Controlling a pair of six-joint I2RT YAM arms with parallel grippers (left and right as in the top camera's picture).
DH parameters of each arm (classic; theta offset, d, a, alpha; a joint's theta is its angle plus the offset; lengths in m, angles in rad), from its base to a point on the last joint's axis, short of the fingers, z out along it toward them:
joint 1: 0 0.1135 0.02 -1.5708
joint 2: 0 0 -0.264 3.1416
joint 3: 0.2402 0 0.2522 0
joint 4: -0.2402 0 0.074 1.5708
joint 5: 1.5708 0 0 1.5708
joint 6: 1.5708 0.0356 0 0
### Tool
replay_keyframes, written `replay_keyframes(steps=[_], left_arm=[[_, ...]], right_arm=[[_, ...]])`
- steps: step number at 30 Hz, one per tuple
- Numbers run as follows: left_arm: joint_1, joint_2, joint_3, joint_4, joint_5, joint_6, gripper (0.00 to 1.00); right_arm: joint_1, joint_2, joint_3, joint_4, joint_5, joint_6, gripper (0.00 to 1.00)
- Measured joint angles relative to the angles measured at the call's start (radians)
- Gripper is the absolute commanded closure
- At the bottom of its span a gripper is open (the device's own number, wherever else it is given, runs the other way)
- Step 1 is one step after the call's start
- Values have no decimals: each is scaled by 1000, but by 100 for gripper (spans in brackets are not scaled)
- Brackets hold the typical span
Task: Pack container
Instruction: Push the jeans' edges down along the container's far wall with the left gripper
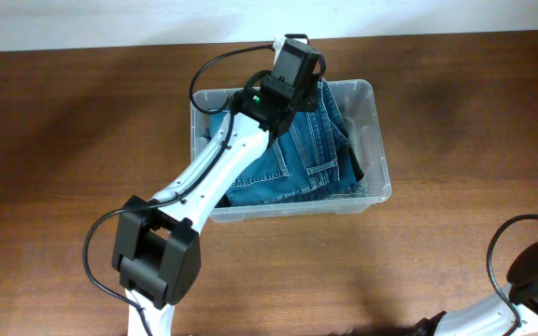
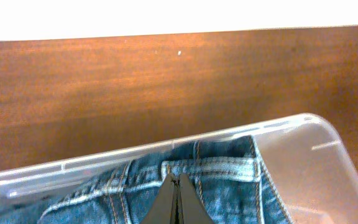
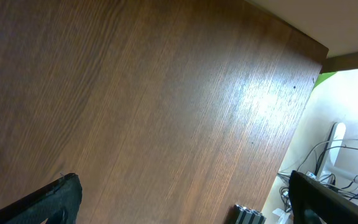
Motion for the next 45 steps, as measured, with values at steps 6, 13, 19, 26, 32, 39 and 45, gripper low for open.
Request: replay_keyframes(steps=[6, 13, 19, 26, 32, 39, 45], left_arm=[[0, 13, 0, 30, 0, 0, 99], [0, 85, 0, 14, 50, 0, 99], [-1, 85, 0, -19, 72, 0, 99], [-1, 119, 0, -18, 80, 0, 100], [-1, 146, 11, -14, 80, 0, 100], [-3, 200, 24, -5, 80, 36, 99], [-3, 202, 55, -58, 82, 113, 100]], right_arm=[[0, 0, 0, 0, 0, 0, 1], [0, 0, 0, 0, 0, 0, 1], [0, 0, 0, 0, 0, 0, 2], [0, 0, 0, 0, 0, 0, 1], [0, 0, 0, 0, 0, 0, 1], [0, 0, 0, 0, 0, 0, 1], [0, 0, 0, 0, 0, -1, 1]])
